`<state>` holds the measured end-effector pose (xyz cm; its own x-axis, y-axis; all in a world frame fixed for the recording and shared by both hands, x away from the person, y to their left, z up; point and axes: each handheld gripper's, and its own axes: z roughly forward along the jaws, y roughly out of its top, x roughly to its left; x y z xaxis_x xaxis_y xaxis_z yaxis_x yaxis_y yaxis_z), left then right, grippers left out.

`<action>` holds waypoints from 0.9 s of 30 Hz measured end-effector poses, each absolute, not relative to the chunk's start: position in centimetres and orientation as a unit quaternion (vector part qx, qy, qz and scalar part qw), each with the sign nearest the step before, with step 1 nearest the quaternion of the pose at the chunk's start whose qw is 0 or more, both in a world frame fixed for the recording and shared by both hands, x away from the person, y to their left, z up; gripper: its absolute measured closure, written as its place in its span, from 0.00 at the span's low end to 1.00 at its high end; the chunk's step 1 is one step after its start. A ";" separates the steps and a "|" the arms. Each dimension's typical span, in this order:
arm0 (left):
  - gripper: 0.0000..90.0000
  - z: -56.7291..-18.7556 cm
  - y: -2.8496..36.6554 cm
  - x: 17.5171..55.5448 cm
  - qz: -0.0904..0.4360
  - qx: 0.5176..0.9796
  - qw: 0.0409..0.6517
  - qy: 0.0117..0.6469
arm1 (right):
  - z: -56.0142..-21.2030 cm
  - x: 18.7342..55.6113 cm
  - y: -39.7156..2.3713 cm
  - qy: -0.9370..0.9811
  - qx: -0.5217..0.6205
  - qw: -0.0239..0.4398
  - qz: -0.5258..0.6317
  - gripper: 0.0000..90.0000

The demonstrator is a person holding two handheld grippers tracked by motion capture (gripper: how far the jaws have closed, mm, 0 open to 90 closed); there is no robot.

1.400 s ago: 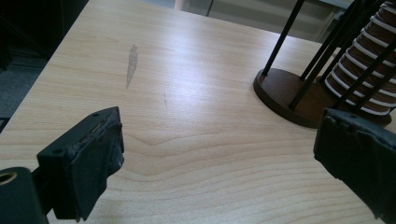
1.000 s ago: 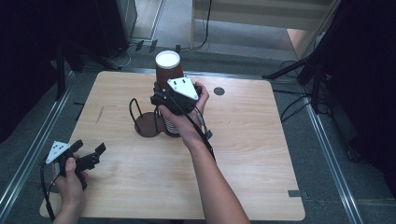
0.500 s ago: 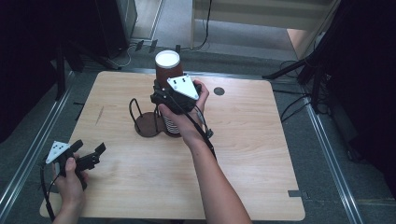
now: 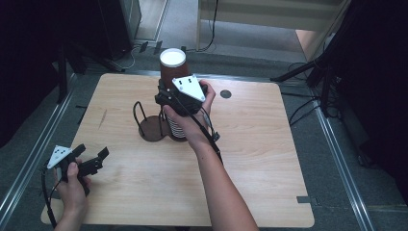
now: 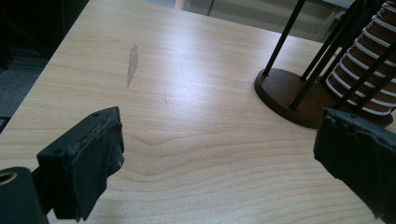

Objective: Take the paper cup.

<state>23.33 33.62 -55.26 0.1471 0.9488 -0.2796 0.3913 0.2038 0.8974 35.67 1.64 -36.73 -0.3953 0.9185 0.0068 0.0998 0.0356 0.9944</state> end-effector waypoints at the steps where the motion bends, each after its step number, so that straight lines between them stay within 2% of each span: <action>1: 0.03 -55.3 33.6 23.3 0.277 0.567 0.502 0.591 | -36.5 35.6 1.6 0.620 0.410 0.364 0.562 0.14; 27: 0.02 -55.2 33.5 23.3 0.284 0.567 0.497 0.592 | -32.8 34.9 1.2 0.589 0.385 0.379 0.601 0.15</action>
<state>23.32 33.52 -55.22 0.1371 0.9537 -0.2675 0.3894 0.1964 0.8999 34.89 1.18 -32.82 -0.4157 0.9094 0.0158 -0.0017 -0.0181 0.9998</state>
